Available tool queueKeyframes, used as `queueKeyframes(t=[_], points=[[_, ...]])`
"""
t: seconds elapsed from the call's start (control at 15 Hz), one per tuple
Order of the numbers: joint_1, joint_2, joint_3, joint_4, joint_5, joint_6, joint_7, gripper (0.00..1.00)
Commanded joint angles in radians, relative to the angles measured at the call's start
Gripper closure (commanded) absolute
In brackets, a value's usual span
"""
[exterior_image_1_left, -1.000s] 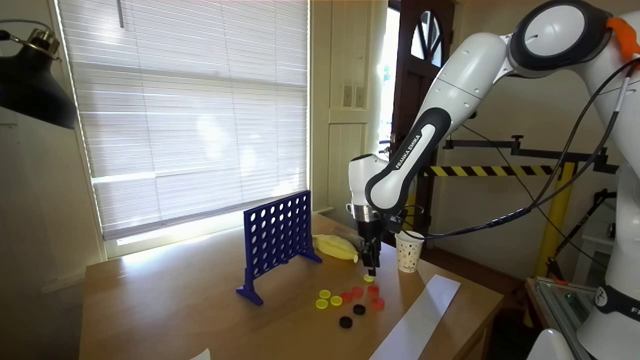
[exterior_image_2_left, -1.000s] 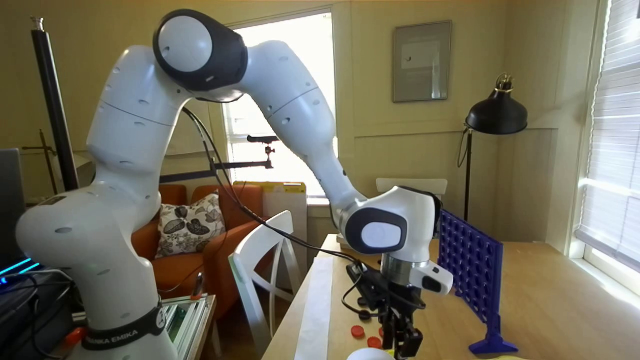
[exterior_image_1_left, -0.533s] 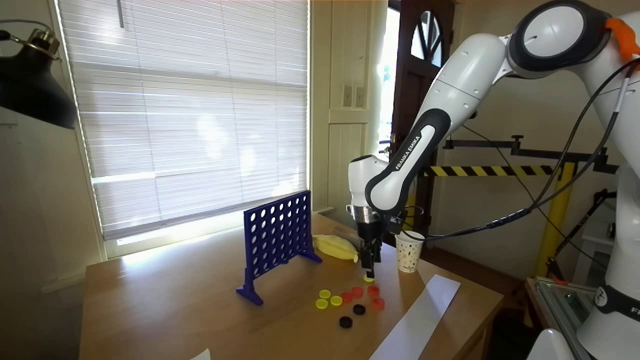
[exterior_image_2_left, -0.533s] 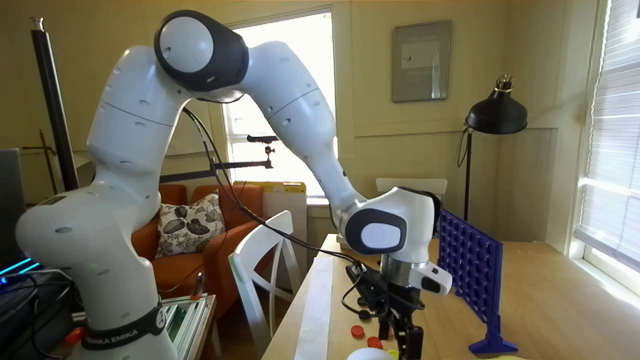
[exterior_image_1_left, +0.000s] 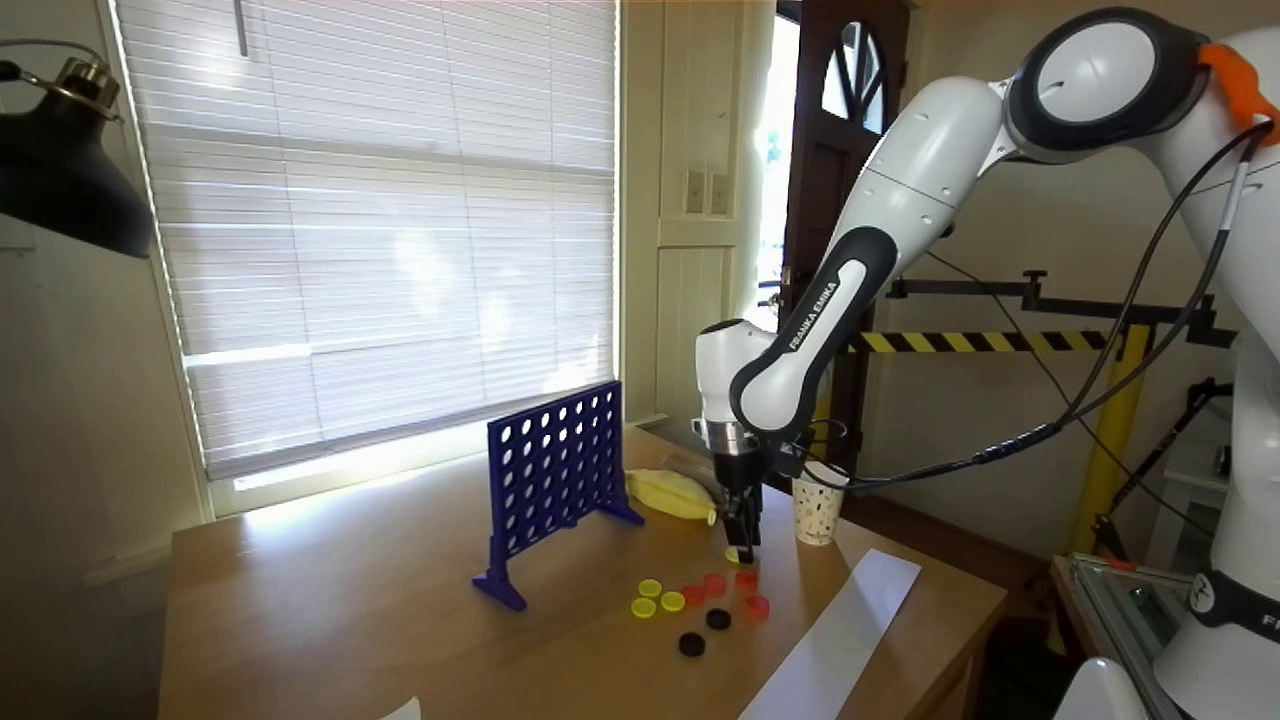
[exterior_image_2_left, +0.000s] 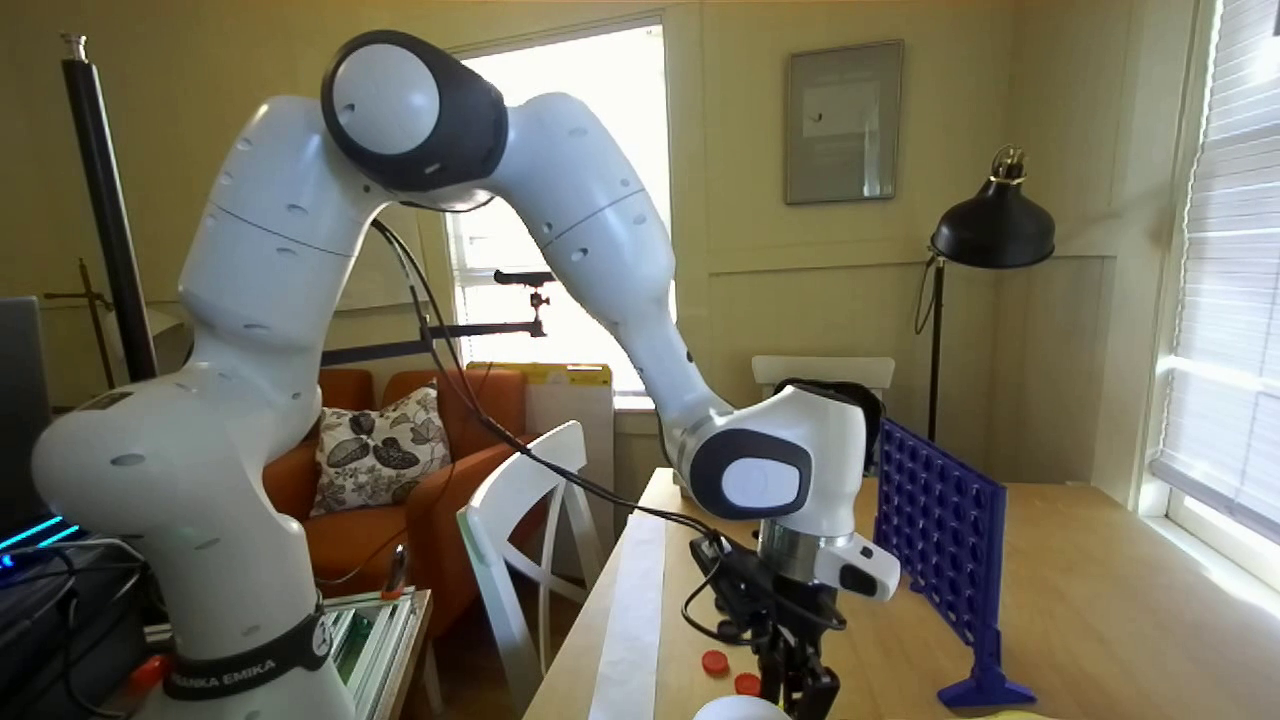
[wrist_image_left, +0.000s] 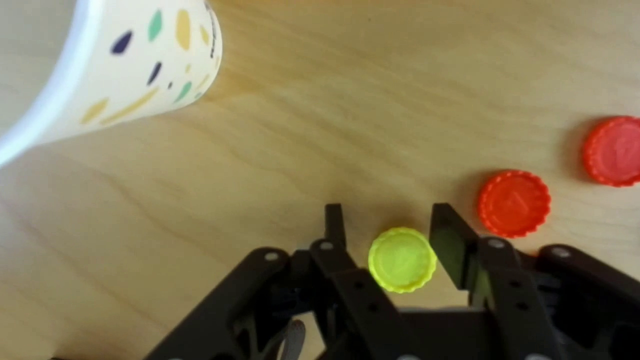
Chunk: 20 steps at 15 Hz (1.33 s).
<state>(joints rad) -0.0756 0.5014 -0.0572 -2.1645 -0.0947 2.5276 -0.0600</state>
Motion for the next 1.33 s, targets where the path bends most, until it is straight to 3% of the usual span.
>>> queueKeyframes(t=[0.0, 0.07, 0.13, 0.2, 0.33, 0.8, 0.87, 0.93, 1.0, 1.07, 1.27], points=[[0.000, 0.021, 0.000, 0.016, 0.002, 0.021, -0.009, 0.80], [0.001, 0.021, -0.001, 0.017, 0.001, 0.025, -0.009, 0.80], [0.001, 0.021, -0.001, 0.018, 0.000, 0.028, -0.008, 0.73], [0.002, 0.020, -0.002, 0.019, -0.001, 0.031, -0.007, 0.48], [0.004, 0.019, -0.005, 0.020, -0.005, 0.036, -0.006, 0.47], [0.009, 0.029, -0.014, 0.029, -0.011, 0.069, 0.002, 0.00], [0.009, 0.031, -0.015, 0.030, -0.012, 0.077, 0.003, 0.00], [0.008, 0.033, -0.014, 0.030, -0.010, 0.083, 0.001, 0.09], [0.008, 0.034, -0.013, 0.031, -0.009, 0.087, 0.000, 0.30], [0.007, 0.036, -0.013, 0.031, -0.008, 0.089, 0.000, 0.30], [0.007, 0.039, -0.013, 0.032, -0.007, 0.095, -0.001, 0.53]])
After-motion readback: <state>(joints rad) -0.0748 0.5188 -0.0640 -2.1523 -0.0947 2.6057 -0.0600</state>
